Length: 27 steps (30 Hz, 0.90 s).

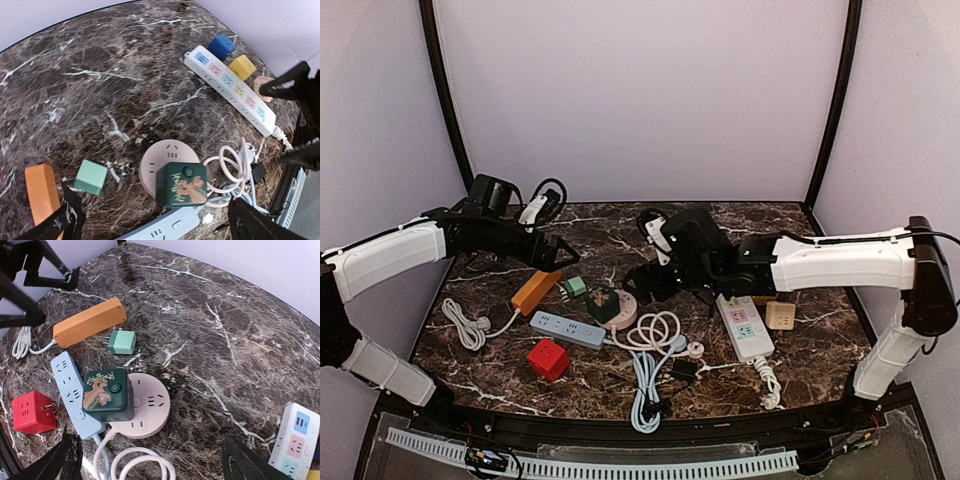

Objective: Pull the plug off the socket
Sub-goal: Remove the plug from the socket.

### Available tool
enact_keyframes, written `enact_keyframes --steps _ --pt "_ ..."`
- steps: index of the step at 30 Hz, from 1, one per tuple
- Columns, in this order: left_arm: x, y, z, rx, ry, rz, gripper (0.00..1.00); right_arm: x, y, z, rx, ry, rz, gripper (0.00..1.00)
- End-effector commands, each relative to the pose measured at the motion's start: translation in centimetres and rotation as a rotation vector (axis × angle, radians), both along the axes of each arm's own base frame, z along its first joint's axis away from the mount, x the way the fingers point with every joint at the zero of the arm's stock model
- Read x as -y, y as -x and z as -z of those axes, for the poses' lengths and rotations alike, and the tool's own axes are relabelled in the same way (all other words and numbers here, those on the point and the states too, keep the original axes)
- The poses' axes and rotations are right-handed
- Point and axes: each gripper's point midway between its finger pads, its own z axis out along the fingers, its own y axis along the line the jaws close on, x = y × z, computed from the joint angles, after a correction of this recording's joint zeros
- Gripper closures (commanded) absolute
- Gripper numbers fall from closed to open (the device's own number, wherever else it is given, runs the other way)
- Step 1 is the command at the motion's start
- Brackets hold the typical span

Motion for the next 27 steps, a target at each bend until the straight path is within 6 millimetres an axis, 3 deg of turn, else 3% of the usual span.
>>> enact_keyframes --steps 1,8,16,21,27 --pt "-2.8 -1.5 2.0 -0.055 -0.023 -0.158 0.01 -4.1 0.8 0.6 0.026 0.024 -0.079 0.10" --pt "-4.4 -1.8 3.2 -0.053 -0.087 -0.231 0.01 -8.1 1.4 4.0 -0.029 0.061 -0.161 0.10" --pt "-4.6 -1.8 3.7 -0.059 -0.103 -0.235 0.02 -9.3 -0.3 8.2 -0.033 0.165 -0.126 0.11" --pt "-4.6 -1.8 4.1 -0.067 -0.109 -0.235 0.02 -10.2 -0.6 9.4 -0.051 0.173 -0.127 0.12" --pt "-4.2 -1.6 4.9 -0.103 -0.098 -0.223 0.03 -11.0 -0.8 9.8 -0.062 0.158 -0.131 0.22"
